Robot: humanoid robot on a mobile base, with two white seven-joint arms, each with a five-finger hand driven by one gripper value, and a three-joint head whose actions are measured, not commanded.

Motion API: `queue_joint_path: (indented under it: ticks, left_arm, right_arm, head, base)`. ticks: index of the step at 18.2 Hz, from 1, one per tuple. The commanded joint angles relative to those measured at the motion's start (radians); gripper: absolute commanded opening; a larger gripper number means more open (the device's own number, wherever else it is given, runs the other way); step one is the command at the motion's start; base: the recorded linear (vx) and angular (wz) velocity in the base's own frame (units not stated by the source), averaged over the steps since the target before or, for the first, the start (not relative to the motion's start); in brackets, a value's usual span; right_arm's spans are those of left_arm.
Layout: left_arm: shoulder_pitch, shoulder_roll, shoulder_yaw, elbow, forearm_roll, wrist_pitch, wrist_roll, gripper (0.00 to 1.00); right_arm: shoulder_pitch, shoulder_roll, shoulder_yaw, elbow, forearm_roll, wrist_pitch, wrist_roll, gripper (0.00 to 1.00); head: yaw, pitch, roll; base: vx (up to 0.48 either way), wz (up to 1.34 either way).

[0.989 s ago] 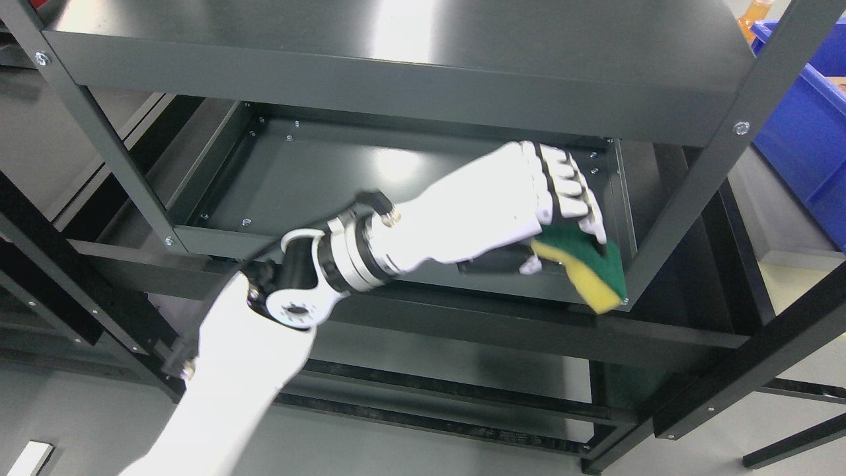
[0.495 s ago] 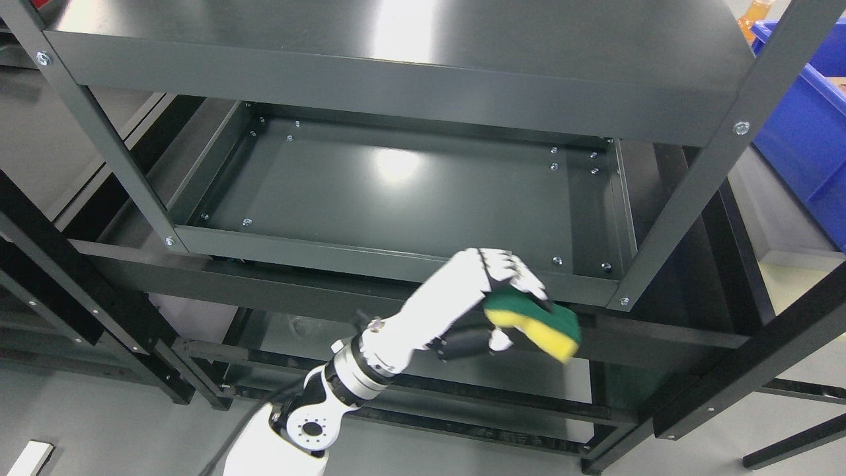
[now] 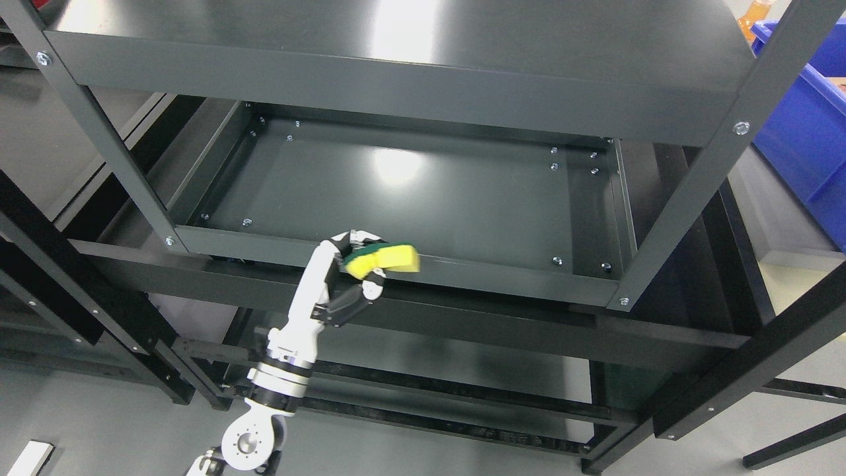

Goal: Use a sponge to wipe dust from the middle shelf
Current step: 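Lift the sponge off the shelf and pull the left hand back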

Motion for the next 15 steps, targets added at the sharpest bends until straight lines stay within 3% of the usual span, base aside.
queue_joint_path:
  ticks: [1,15]
  left_arm:
    - [0.013,0.009,0.222,-0.125,0.089,0.103,0.021,0.0]
    - [-0.01,0.009,0.218,-0.126,0.091,0.101,0.018,0.01]
  right_arm:
    - [0.001,-0.017,0.0,-0.017,0.0,0.0,-0.004,1.0]
    - [-0.001,-0.017,0.0,-0.017,0.0,0.0,-0.004,1.0]
  head:
    - [0.0,0.0,0.0]
    - [0.0,0.0,0.0]
  base:
    - [0.0,0.0]
    - [0.0,0.0]
